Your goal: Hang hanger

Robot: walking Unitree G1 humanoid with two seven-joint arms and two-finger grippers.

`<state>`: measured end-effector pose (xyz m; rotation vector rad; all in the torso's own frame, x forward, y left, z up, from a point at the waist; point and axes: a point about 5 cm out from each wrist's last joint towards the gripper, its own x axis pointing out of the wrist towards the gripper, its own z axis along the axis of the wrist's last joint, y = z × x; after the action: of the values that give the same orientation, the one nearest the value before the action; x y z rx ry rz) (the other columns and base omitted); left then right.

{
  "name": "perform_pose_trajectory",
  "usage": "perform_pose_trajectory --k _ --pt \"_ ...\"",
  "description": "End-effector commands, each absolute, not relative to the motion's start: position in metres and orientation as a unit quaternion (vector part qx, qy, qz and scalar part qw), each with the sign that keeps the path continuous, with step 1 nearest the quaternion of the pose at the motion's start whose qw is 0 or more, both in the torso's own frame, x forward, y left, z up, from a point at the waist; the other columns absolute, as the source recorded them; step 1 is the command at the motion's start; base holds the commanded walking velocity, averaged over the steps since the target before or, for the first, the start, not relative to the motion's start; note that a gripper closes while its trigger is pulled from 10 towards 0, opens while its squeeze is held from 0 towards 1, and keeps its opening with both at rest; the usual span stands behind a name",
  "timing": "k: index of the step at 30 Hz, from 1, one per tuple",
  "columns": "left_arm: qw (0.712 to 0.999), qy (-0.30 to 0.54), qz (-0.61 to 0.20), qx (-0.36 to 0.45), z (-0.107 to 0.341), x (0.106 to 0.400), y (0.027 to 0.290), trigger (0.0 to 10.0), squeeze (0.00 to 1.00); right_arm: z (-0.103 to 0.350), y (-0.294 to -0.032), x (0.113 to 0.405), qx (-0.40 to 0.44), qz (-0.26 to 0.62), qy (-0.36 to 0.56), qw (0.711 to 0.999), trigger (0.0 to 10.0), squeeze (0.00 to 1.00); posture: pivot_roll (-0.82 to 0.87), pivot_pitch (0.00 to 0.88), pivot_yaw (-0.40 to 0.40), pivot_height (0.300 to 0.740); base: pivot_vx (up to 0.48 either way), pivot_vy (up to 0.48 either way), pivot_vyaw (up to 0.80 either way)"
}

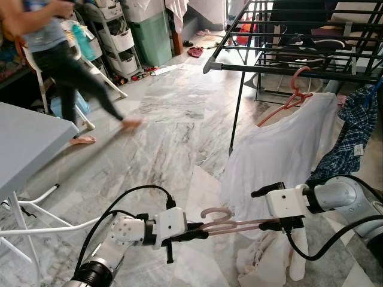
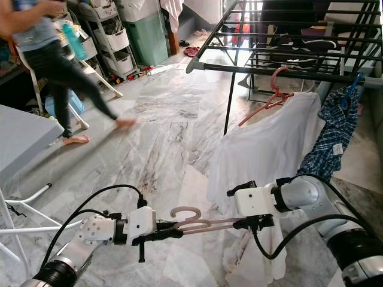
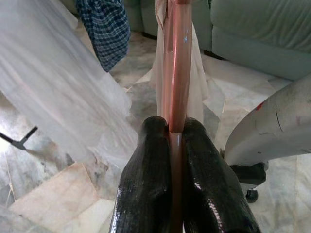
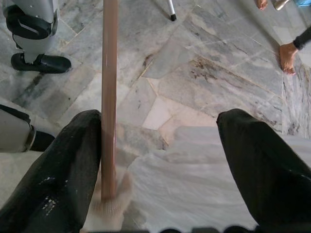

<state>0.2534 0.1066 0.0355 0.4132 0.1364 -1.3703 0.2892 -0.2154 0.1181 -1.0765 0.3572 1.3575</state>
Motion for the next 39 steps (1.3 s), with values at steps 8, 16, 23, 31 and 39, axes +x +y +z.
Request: perform_pose_trajectory --k 8,16,23,31,39 --pt "0.768 0.05 -0.608 0.196 0.04 0.256 0.116 0.0 0.0 0.131 -0.222 0.297 -0.479 0.581 0.143 0.642 10.0 1.0 -0.15 0.023 0.125 0.74 0.0 0.0 0.0" --pt "0.799 0.029 -0.572 0.184 0.041 0.258 0.118 0.0 0.0 0.133 -0.224 0.299 -0.478 0.579 0.14 0.646 10.0 1.0 -0.15 0.021 0.126 0.74 0.0 0.0 0.0" --pt "0.796 0.041 -0.574 0.184 0.033 0.251 0.12 0.0 0.0 0.147 -0.236 0.3 -0.476 0.582 0.15 0.642 10.0 1.0 -0.15 0.015 0.126 0.74 0.0 0.0 0.0" --pt "0.802 0.042 -0.565 0.191 0.035 0.255 0.125 0.0 0.0 0.158 -0.261 0.298 -0.476 0.573 0.196 0.638 10.0 1.0 -0.14 0.01 0.126 0.74 0.0 0.0 0.0" --pt "0.803 0.043 -0.562 0.194 0.035 0.256 0.127 0.0 0.0 0.185 -0.279 0.305 -0.444 0.526 0.172 0.705 10.0 1.0 -0.14 0.006 0.136 0.74 0.0 0.0 0.0"
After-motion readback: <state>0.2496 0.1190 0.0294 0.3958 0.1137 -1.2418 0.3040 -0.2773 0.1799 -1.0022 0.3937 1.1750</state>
